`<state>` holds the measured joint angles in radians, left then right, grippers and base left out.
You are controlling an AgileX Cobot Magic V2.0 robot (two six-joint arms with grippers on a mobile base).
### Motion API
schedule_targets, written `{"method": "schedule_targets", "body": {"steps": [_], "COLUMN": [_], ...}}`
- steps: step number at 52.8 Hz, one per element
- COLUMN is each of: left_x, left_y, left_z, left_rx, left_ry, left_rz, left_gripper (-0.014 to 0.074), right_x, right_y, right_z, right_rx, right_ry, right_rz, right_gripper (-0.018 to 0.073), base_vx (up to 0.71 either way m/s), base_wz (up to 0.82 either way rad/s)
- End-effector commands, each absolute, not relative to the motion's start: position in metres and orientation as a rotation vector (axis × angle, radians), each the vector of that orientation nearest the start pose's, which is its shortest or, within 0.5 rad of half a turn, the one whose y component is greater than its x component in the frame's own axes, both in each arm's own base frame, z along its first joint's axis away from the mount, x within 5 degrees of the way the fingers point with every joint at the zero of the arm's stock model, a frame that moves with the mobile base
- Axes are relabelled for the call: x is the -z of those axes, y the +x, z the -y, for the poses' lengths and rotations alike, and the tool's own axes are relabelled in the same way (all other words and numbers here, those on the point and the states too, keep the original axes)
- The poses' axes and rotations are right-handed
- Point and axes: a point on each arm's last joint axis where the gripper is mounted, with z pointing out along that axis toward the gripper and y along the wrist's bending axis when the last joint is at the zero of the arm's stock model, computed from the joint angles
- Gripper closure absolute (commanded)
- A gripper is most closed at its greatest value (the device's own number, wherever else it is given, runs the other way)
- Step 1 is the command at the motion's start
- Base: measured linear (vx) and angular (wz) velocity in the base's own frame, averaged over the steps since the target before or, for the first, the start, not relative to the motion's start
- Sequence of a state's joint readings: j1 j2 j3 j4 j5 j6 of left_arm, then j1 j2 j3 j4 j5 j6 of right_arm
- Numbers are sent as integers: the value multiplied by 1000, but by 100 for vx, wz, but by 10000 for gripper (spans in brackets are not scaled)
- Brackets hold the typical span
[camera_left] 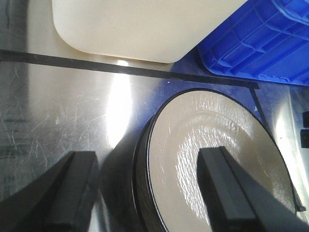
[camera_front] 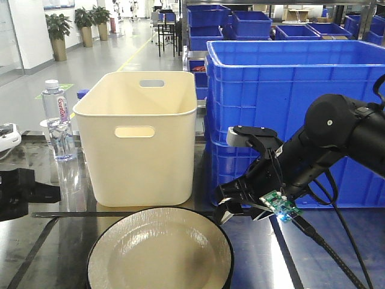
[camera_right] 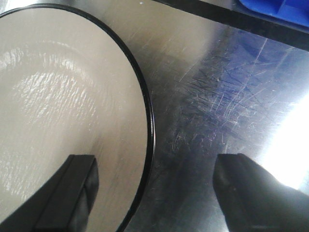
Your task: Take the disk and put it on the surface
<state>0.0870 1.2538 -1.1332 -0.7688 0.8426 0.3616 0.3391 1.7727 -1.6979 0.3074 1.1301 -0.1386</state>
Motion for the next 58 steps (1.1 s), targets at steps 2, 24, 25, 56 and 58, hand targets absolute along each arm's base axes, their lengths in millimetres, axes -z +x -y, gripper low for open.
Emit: {"method": "schedule_targets", "body": {"steps": [2,24,25,56,58], "left_x": [-386,-403,-400,-234,-224], "left_y": [259,210,204,56,53], "left_z": [25,17,17,5,4], "left_rx": [703,300,289,34,34], "left_ry": [-67,-116,-114,86,85], "left_rz": [-2151,-1856,-1836,-1405,-1392], "left_gripper": [64,165,178,605,605], "right_x": [-369,-369,-369,-369,-369], "right_y": [348,348,348,348,348], "right_z": [-149,-149,-149,-149,-149], "right_rx": [-495,-494,-494,-494,-494], "right_ry": [-526,-526,-526,-526,-526], "right_rz": [-2510,-2510,-2510,-2510,-2510], "right_gripper": [13,13,13,13,13], "base_vx": [0,0,0,0,0], "base_wz": [0,0,0,0,0]}}
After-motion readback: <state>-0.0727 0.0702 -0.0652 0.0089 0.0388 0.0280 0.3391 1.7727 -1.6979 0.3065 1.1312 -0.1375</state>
